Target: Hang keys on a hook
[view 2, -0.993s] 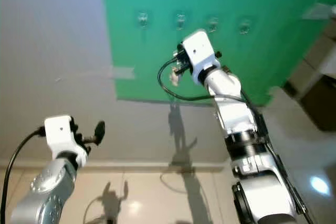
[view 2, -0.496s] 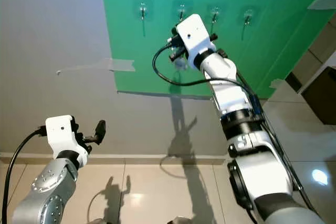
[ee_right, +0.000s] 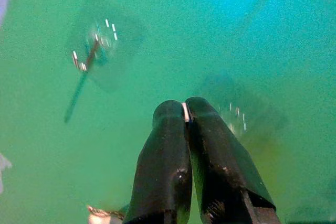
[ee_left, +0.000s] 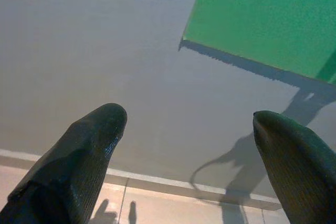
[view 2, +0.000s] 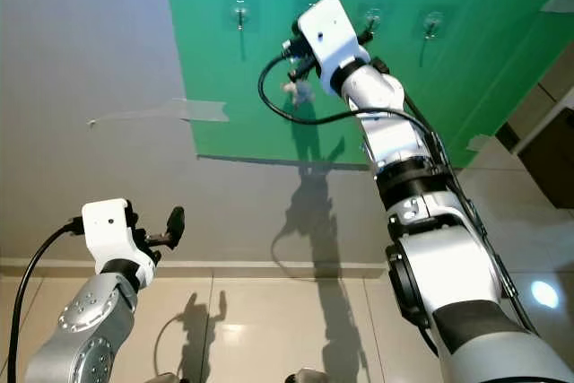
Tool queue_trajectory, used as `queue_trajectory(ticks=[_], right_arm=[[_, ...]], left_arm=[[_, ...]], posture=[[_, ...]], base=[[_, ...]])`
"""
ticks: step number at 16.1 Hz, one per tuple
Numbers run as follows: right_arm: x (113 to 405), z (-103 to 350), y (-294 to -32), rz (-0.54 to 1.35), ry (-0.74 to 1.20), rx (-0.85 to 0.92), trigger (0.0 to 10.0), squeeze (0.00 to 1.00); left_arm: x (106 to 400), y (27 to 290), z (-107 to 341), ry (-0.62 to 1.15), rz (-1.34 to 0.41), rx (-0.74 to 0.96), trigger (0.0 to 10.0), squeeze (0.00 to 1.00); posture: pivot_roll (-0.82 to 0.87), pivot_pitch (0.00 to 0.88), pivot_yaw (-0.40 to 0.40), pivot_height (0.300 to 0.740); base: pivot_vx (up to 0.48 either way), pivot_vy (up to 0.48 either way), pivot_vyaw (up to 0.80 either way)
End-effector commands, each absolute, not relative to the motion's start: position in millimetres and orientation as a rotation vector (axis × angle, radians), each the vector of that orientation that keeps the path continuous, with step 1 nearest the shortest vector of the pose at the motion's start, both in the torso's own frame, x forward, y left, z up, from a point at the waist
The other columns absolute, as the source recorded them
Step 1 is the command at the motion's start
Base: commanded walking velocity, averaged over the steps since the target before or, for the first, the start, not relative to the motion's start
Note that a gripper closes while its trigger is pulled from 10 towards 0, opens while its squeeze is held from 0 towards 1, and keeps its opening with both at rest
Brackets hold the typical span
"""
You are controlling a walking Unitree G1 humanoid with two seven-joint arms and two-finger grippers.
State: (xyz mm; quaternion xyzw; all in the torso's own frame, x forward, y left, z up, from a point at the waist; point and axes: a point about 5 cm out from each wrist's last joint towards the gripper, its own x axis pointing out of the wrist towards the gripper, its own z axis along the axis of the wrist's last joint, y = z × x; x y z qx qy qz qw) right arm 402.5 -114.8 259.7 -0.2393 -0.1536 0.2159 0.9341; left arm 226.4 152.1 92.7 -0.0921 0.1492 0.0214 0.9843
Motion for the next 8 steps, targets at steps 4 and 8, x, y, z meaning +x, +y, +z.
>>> queue_trajectory(ticks=[4,8], right_arm=[[406,285,-118,0.434,-0.379,-0.515,0.0,0.00],[406,302,-117,0.436,-0.431,-0.517,0.0,0.00]], left_arm=[[225,149,96,0.285,0.044,-0.183,10.0,0.00],[227,150,95,0.284,0.041,-0.185,10.0,0.00]], posture=[[-0.09,0.000,-0.088,0.736],[-0.09,0.000,-0.085,0.736]], base=[[0.000,0.000,0.00],[0.000,0.000,0.00]])
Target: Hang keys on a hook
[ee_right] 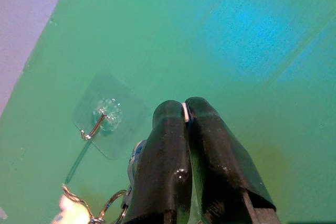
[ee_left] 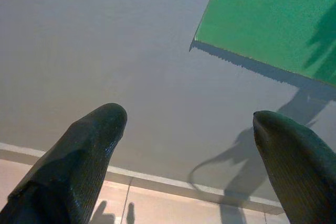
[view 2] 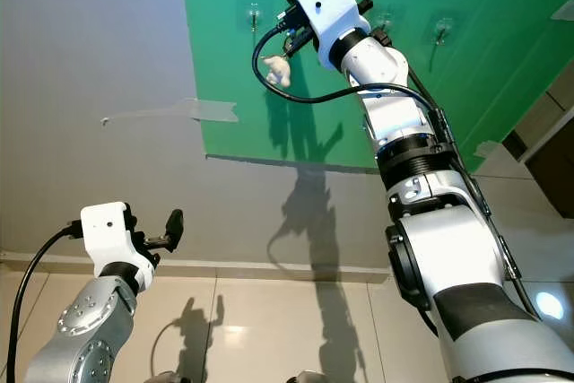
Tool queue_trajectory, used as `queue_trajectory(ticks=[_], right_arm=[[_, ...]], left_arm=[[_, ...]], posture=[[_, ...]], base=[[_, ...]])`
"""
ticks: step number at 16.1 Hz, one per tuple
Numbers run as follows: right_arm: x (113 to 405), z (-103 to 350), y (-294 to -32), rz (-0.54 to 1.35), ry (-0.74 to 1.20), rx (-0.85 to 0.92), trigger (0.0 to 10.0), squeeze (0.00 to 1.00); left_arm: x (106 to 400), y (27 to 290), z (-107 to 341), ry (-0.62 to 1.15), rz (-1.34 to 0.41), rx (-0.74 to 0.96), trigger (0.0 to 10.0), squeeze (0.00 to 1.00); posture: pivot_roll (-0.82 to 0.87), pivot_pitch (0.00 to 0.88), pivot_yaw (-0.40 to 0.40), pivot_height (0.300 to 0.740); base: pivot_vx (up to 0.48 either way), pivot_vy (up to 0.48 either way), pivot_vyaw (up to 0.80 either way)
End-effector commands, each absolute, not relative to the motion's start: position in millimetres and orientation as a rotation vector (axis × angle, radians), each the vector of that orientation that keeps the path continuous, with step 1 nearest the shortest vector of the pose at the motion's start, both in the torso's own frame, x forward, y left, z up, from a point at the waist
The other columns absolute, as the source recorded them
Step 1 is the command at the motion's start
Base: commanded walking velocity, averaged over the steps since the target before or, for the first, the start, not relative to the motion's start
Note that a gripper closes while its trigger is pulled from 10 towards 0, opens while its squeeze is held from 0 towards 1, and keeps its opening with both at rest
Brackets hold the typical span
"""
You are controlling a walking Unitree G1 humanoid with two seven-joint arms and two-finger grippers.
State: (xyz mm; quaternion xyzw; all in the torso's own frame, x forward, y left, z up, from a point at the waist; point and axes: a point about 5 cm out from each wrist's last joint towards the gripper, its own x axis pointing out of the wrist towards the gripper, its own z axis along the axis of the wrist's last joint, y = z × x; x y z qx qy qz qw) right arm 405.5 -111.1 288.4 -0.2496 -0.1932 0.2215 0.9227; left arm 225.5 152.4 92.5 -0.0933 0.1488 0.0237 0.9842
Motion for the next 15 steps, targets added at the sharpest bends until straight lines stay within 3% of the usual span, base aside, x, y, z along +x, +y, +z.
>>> queue_trajectory(ticks=[1,15], right_arm=[[407,304,-117,0.433,-0.435,-0.522,0.0,0.00],[416,323,-138,0.317,-0.420,-0.602,0.0,0.00]], left_arm=[[228,150,95,0.284,0.039,-0.185,10.0,0.00],[229,149,97,0.286,0.030,-0.184,10.0,0.00]], posture=[[-0.10,0.000,-0.084,0.736],[-0.09,0.000,-0.077,0.736]], base=[[0.000,0.000,0.00],[0.000,0.000,0.00]])
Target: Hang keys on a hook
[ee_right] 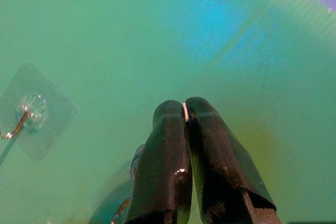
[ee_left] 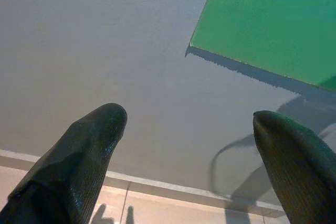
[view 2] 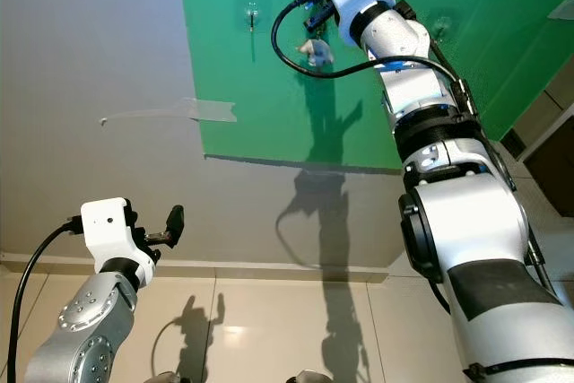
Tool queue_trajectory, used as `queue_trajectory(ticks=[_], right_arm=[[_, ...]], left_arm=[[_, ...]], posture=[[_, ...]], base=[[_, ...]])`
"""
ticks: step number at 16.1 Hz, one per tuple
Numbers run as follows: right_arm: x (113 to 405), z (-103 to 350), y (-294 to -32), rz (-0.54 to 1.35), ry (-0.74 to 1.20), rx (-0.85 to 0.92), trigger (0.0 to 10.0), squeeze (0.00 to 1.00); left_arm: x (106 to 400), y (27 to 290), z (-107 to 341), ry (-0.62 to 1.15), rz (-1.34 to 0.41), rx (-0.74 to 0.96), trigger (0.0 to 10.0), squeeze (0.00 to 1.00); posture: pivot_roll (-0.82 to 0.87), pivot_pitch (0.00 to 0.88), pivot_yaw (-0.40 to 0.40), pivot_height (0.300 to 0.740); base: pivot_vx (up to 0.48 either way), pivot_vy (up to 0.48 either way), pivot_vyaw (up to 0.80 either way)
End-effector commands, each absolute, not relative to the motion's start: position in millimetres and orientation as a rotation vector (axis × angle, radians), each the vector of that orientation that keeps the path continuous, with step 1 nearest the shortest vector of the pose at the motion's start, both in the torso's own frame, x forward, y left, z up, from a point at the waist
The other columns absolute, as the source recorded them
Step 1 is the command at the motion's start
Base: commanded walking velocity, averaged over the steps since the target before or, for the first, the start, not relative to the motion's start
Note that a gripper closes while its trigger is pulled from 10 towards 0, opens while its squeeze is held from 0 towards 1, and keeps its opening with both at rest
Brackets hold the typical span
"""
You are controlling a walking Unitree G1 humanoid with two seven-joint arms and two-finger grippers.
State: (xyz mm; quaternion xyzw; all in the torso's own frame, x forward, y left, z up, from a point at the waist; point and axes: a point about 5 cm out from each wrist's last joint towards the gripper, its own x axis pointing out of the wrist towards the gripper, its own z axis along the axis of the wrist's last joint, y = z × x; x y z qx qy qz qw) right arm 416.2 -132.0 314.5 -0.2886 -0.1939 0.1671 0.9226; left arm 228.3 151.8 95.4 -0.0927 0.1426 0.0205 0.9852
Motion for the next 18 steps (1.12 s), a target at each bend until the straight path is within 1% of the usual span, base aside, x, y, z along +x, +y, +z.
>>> queue_trajectory(ticks=[1,4,8,13,14,15,17,18], right_arm=[[416,322,-139,0.313,-0.416,-0.602,0.0,0.00],[419,308,-143,0.296,-0.361,-0.594,0.0,0.00],[420,279,-153,0.261,-0.261,-0.601,0.0,0.00],[420,258,-164,0.224,-0.180,-0.607,0.0,0.00],[420,256,-165,0.216,-0.170,-0.616,2.5,0.00],[420,256,-163,0.224,-0.163,-0.624,10.0,0.00],[421,256,-163,0.221,-0.163,-0.627,10.0,0.00],[421,257,-163,0.223,-0.165,-0.624,10.0,1.00]], left_arm=[[229,149,97,0.286,0.030,-0.184,10.0,0.00],[228,149,97,0.287,0.031,-0.184,10.0,0.00],[227,151,98,0.287,0.031,-0.181,10.0,0.00],[227,153,99,0.287,0.031,-0.174,10.0,0.00],[227,153,100,0.287,0.031,-0.173,10.0,0.00],[227,154,100,0.288,0.031,-0.173,10.0,0.00],[228,154,100,0.287,0.030,-0.172,10.0,0.00],[227,153,100,0.287,0.030,-0.173,10.0,0.00]], posture=[[-0.09,0.000,-0.077,0.736],[-0.09,0.000,-0.075,0.736],[-0.09,0.000,-0.068,0.736],[-0.08,0.000,-0.061,0.736],[-0.08,0.000,-0.060,0.736],[-0.08,0.000,-0.060,0.736],[-0.09,0.000,-0.060,0.736],[-0.08,0.000,-0.062,0.736]], base=[[0.000,0.000,0.00],[0.000,0.000,0.00],[0.000,0.000,0.00],[0.000,0.000,0.00],[0.000,0.000,0.00],[0.000,0.000,0.00],[0.000,0.000,0.00],[0.000,0.000,0.00]])
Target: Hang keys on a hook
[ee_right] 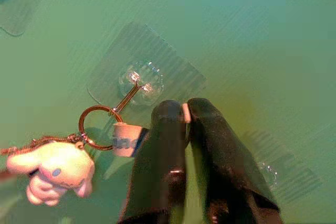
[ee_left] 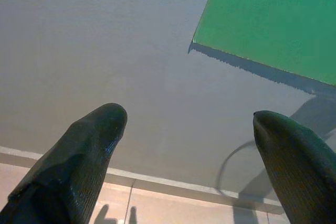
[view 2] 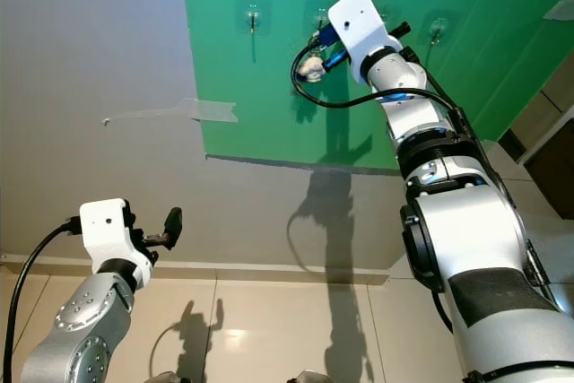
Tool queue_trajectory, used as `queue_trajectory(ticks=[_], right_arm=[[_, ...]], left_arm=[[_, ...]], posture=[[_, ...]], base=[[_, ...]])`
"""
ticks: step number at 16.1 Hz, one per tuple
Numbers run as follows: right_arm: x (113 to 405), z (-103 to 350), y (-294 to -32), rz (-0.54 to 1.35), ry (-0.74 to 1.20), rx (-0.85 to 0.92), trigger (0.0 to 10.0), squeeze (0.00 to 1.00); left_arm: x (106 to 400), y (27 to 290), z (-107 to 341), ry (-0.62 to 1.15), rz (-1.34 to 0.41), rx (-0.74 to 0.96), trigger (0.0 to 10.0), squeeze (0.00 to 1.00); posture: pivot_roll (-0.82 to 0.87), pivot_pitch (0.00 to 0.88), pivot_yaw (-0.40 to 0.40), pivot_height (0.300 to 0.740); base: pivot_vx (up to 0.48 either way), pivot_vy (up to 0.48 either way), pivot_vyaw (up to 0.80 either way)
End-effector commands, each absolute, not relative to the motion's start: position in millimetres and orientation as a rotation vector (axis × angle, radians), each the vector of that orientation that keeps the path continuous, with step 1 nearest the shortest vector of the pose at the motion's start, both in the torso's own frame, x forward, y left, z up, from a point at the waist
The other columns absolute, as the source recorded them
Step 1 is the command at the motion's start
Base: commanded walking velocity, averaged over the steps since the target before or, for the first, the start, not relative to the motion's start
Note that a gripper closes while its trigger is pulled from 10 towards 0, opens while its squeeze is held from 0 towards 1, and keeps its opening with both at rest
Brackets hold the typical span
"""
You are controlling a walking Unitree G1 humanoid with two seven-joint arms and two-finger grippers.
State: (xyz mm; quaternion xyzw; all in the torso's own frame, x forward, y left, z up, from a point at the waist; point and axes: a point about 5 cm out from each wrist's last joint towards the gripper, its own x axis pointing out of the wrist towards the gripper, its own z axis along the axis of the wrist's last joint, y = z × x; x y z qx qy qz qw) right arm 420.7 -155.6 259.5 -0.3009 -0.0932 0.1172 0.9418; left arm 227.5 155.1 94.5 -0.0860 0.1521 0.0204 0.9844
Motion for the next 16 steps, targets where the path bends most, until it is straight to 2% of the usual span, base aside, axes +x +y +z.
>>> queue_trajectory(ticks=[1,14,15,16], right_arm=[[421,257,-163,0.219,-0.168,-0.622,10.0,1.00],[421,269,-173,0.164,-0.190,-0.654,10.0,1.00],[421,271,-175,0.151,-0.198,-0.669,10.0,0.70],[421,278,-175,0.150,-0.220,-0.664,10.0,0.00]], left_arm=[[227,153,100,0.288,0.030,-0.173,10.0,0.00],[231,148,99,0.292,0.006,-0.177,10.0,0.00],[231,148,99,0.292,0.004,-0.178,10.0,0.00],[232,148,98,0.293,0.003,-0.179,10.0,0.00]], posture=[[-0.08,0.000,-0.062,0.736],[-0.10,0.000,-0.051,0.736],[-0.11,0.000,-0.049,0.736],[-0.11,0.000,-0.047,0.736]], base=[[0.000,0.000,0.00],[0.000,0.000,0.00],[0.000,0.000,0.00],[0.000,0.000,0.00]])
